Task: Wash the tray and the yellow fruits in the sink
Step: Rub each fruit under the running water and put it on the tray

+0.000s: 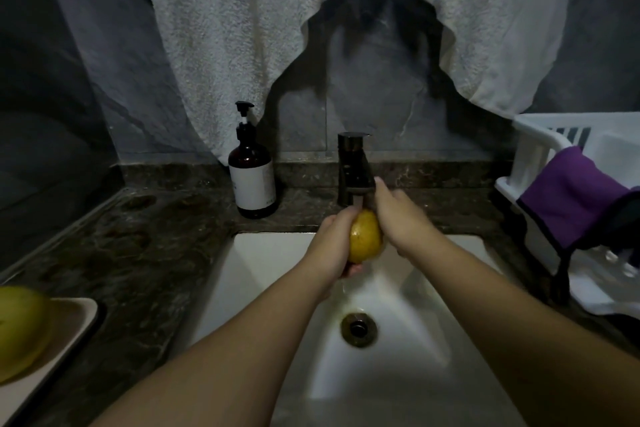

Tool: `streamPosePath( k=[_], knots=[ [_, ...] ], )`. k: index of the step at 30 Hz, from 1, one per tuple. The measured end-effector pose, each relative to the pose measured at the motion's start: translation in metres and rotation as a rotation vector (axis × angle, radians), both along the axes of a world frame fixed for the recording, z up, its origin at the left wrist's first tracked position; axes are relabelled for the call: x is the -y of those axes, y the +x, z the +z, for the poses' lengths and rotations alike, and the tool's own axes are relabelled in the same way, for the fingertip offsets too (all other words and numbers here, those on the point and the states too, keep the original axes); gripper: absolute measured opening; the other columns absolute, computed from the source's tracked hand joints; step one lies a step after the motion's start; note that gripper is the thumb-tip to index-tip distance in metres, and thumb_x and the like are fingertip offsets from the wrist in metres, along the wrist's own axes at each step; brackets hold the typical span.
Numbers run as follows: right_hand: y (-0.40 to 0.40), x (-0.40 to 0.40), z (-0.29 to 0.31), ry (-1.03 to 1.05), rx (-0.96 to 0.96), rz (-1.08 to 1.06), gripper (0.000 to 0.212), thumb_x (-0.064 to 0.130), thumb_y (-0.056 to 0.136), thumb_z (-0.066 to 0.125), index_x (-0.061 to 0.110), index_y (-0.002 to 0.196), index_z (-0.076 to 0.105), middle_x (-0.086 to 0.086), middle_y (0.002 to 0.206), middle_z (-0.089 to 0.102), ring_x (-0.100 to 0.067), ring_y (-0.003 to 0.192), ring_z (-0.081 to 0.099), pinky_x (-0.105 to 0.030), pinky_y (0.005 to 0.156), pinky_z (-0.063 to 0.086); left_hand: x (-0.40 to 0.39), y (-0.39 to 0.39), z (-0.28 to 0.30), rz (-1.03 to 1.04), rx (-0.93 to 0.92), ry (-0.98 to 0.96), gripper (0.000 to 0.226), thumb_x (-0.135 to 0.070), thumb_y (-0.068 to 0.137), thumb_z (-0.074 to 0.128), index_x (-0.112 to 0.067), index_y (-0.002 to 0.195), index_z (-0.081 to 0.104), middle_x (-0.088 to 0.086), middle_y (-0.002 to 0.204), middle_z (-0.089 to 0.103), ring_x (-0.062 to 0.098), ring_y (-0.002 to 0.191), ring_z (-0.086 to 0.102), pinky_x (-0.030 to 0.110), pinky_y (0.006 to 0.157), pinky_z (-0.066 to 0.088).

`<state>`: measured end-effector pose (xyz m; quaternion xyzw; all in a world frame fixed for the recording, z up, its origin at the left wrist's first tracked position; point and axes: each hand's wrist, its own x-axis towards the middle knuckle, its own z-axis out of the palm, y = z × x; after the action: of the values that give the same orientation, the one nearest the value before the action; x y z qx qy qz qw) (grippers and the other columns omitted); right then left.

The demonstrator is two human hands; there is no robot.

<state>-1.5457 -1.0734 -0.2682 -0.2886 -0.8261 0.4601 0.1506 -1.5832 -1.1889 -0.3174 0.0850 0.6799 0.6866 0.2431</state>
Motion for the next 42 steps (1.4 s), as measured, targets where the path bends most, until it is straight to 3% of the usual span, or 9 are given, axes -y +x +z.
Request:
streamPosePath(
  k=[5, 9, 14, 18, 21, 29, 33, 38, 42],
  knots=[
    [0.018, 0.007, -0.018, -0.487, 0.26, 0.192, 0.08, 0.085, 0.086, 0.04, 0.015, 0.117, 0.061, -0.011, 0.075, 0.064, -0.013, 0.048, 0.052, -0.019, 0.042, 0.036, -0.004, 0.001, -0.003, 0.009, -0.037, -0.055, 0.068, -0.084, 0.064, 0.052, -0.037, 0.114, 0.058, 0.013, 0.112, 0.07, 0.029, 0.093, 0.074, 0.038, 0.071, 0.059],
    [0.017, 0.012, -0.026, -0.185, 0.048, 0.207, 0.057, 0.074, 0.097, 0.035, 0.027, 0.128, 0.046, -0.011, 0.096, 0.066, -0.02, 0.064, 0.063, -0.026, 0.051, 0.042, -0.001, 0.003, 0.0, -0.051, 0.152, 0.045, 0.065, -0.078, 0.09, 0.044, -0.026, 0.125, 0.063, 0.023, 0.103, 0.077, 0.036, 0.088, 0.078, 0.041, 0.073, 0.062],
    [0.024, 0.011, -0.034, -0.549, 0.138, 0.202, 0.077, 0.084, 0.088, 0.034, 0.016, 0.106, 0.063, -0.008, 0.061, 0.06, -0.012, 0.043, 0.05, -0.02, 0.04, 0.037, -0.003, 0.002, -0.003, 0.058, -0.256, -0.181, 0.042, -0.072, 0.098, 0.038, -0.036, 0.112, 0.056, 0.006, 0.106, 0.068, 0.026, 0.092, 0.072, 0.042, 0.078, 0.062],
    [0.022, 0.01, -0.041, -0.316, -0.053, 0.174, 0.046, 0.073, 0.097, 0.033, 0.035, 0.111, 0.054, -0.008, 0.086, 0.067, -0.012, 0.047, 0.06, -0.026, 0.047, 0.044, -0.001, 0.01, 0.007, -0.017, -0.082, -0.134, 0.073, -0.082, 0.083, 0.037, -0.021, 0.115, 0.063, 0.01, 0.094, 0.07, 0.023, 0.074, 0.071, 0.035, 0.066, 0.057],
    [0.029, 0.008, -0.044, -0.635, 0.093, 0.223, 0.075, 0.083, 0.089, 0.039, 0.018, 0.118, 0.062, -0.009, 0.067, 0.065, -0.015, 0.048, 0.059, -0.023, 0.045, 0.042, -0.002, 0.009, 0.003, 0.028, -0.254, -0.243, 0.061, -0.076, 0.095, 0.035, -0.025, 0.12, 0.058, 0.007, 0.107, 0.068, 0.026, 0.094, 0.07, 0.043, 0.085, 0.061],
    [0.029, 0.004, -0.042, -0.725, 0.147, 0.212, 0.065, 0.074, 0.092, 0.045, 0.017, 0.121, 0.06, -0.008, 0.062, 0.063, -0.013, 0.044, 0.054, -0.021, 0.041, 0.037, 0.002, 0.009, 0.003, 0.001, -0.265, -0.284, 0.055, -0.072, 0.1, 0.033, -0.026, 0.122, 0.054, 0.009, 0.107, 0.066, 0.03, 0.095, 0.07, 0.042, 0.081, 0.06],
    [0.023, 0.004, -0.044, -0.343, -0.049, 0.169, 0.039, 0.065, 0.1, 0.038, 0.034, 0.119, 0.052, -0.008, 0.091, 0.063, -0.017, 0.065, 0.06, -0.026, 0.05, 0.042, 0.001, 0.013, 0.005, -0.056, -0.102, -0.172, 0.06, -0.073, 0.1, 0.031, -0.023, 0.122, 0.058, 0.011, 0.1, 0.066, 0.023, 0.076, 0.066, 0.033, 0.059, 0.054],
    [0.025, 0.004, -0.047, -0.53, 0.109, 0.241, 0.073, 0.084, 0.088, 0.037, 0.019, 0.111, 0.06, -0.009, 0.073, 0.062, -0.015, 0.05, 0.055, -0.022, 0.043, 0.038, 0.0, 0.01, 0.0, 0.008, -0.246, -0.243, 0.058, -0.069, 0.103, 0.031, -0.022, 0.127, 0.055, 0.012, 0.105, 0.069, 0.027, 0.088, 0.07, 0.034, 0.065, 0.054],
    [0.019, 0.003, -0.052, -0.286, -0.042, 0.199, 0.052, 0.076, 0.094, 0.039, 0.035, 0.125, 0.047, -0.006, 0.1, 0.065, -0.018, 0.07, 0.065, -0.026, 0.052, 0.046, 0.004, 0.011, 0.003, -0.076, -0.006, -0.146, 0.073, -0.078, 0.098, 0.028, -0.016, 0.114, 0.063, 0.01, 0.07, 0.068, 0.02, 0.056, 0.058, 0.028, 0.054, 0.041]
  ],
)
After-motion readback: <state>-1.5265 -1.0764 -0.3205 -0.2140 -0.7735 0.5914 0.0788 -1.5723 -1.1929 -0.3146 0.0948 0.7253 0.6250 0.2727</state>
